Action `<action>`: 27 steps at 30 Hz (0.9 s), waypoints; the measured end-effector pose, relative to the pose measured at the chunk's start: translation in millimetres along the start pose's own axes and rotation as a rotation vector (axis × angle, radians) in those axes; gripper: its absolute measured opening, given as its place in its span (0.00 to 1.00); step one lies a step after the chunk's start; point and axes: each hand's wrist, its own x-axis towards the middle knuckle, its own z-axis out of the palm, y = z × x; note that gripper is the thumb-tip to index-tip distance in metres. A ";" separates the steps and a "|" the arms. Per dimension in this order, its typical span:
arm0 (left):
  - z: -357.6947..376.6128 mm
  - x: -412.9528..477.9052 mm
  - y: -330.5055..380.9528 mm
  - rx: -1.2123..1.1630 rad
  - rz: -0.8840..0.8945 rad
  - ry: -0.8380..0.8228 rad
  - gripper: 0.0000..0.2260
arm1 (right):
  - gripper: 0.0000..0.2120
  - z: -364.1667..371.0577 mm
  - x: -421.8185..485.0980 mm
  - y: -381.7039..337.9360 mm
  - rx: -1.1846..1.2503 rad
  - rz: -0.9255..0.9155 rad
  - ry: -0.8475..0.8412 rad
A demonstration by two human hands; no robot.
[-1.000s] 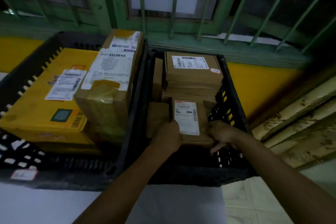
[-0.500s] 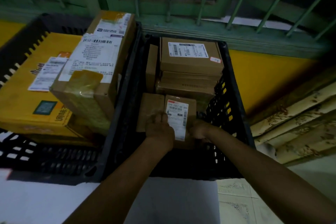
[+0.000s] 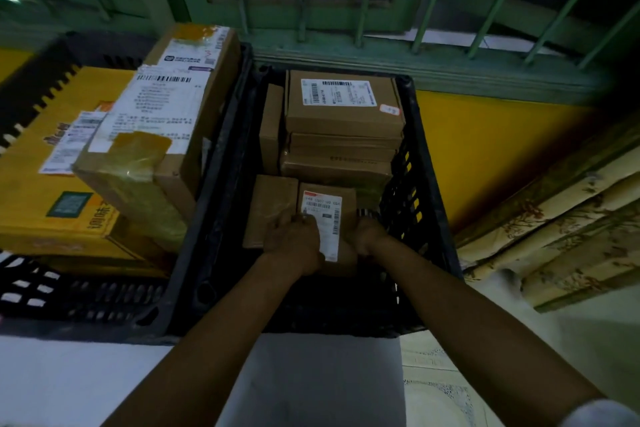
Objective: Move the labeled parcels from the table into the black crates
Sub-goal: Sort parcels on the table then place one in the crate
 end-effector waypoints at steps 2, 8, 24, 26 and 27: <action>-0.1 0.8 0.2 -0.056 0.011 0.008 0.34 | 0.23 -4.7 2.4 1.2 0.023 0.030 0.002; -2.0 0.5 3.1 -0.292 0.086 0.056 0.28 | 0.16 -17.7 2.4 13.2 -0.128 0.093 0.140; -2.7 -9.9 5.2 -0.399 0.556 0.000 0.15 | 0.27 -3.0 1.8 -11.2 0.669 0.108 -0.047; -4.2 -4.9 -4.2 -0.212 0.531 0.028 0.28 | 0.24 -5.5 1.8 -14.5 0.613 0.115 -0.029; -3.2 -4.3 -2.4 -0.043 0.481 -0.003 0.35 | 0.22 -6.5 0.9 -16.6 0.587 0.128 -0.026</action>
